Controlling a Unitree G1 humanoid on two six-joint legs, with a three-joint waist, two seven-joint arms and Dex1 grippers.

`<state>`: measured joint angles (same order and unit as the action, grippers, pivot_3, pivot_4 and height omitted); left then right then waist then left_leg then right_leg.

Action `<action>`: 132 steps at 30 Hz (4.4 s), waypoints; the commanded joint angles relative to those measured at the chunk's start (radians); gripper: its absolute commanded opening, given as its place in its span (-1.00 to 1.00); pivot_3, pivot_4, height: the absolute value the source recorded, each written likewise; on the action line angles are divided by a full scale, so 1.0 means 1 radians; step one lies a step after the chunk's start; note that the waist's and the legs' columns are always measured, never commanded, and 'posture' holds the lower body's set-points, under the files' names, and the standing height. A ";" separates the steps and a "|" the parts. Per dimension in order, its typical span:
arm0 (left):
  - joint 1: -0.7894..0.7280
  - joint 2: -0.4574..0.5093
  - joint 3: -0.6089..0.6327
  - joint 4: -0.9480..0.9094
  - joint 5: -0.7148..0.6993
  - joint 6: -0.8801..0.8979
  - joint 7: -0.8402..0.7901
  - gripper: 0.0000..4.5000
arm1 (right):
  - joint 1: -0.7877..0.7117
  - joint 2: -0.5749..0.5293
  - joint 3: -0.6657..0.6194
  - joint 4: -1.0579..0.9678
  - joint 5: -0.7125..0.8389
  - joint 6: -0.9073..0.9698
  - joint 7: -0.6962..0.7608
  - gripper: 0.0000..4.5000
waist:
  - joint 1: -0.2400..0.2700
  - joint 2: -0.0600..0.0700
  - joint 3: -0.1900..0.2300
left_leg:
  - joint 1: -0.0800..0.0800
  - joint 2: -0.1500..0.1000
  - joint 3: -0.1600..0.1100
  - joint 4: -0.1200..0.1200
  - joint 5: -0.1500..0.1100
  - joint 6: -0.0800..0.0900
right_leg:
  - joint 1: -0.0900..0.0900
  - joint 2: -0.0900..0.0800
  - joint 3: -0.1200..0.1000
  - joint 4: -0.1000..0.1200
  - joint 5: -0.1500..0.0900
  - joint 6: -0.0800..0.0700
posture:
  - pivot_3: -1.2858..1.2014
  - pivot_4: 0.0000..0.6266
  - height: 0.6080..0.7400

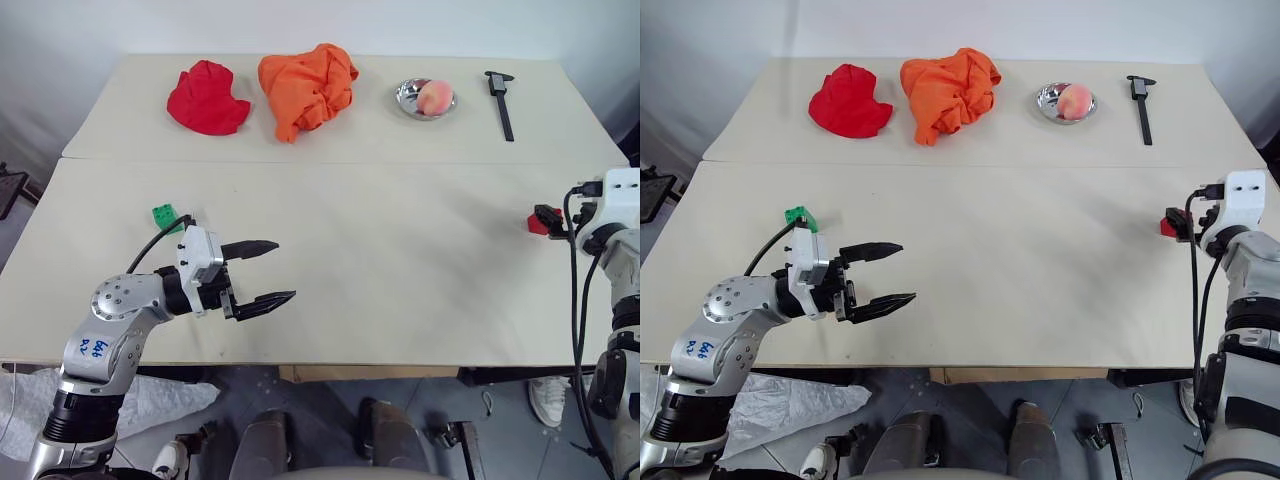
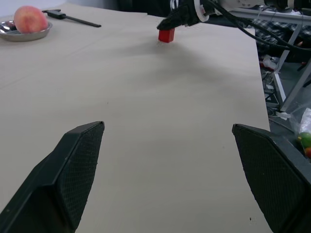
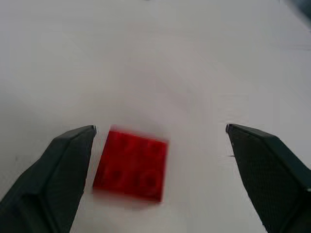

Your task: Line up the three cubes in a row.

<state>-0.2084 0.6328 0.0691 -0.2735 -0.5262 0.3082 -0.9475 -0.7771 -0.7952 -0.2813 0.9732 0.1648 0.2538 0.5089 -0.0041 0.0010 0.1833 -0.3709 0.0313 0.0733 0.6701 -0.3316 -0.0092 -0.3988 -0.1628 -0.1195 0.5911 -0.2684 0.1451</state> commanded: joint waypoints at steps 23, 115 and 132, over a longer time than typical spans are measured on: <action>-0.042 0.009 0.018 0.080 0.055 -0.122 -0.051 1.00 | 0.134 -0.036 0.281 -0.567 0.132 -0.185 0.927 -0.34 | -0.003 0.002 0.001 | 0.001 0.000 0.000 -0.001 0.000 0.000 | 0.000 0.000 0.000 0.000 0.000 0.000 | 0.03 -0.52 1.00; -0.210 -0.260 0.284 0.356 0.239 0.165 0.923 0.60 | 0.544 0.269 0.259 -1.086 0.393 -0.174 0.705 1.00 | 0.018 -0.007 -0.003 | 0.000 0.001 0.001 0.013 -0.011 0.003 | 0.003 0.001 0.001 0.000 0.002 0.002 | 0.03 -0.52 1.00; -0.298 0.229 0.245 0.474 0.041 -0.028 -0.097 -0.35 | 0.652 0.209 0.164 -1.133 0.408 -0.191 0.674 1.00 | 0.026 -0.008 -0.002 | -0.004 0.003 0.003 0.012 -0.011 0.002 | -0.002 0.003 0.001 0.000 0.001 0.001 | 0.03 -0.52 1.00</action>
<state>-0.4895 0.8613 0.3520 0.2113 -0.4430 0.3179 -0.8928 -0.1279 -0.5782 -0.0898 -0.1199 0.5525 0.0800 1.1843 0.0223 -0.0074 0.1808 -0.3741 0.0339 0.0770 0.6825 -0.3429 -0.0066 -0.4004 -0.1604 -0.1181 0.5907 -0.2672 0.1465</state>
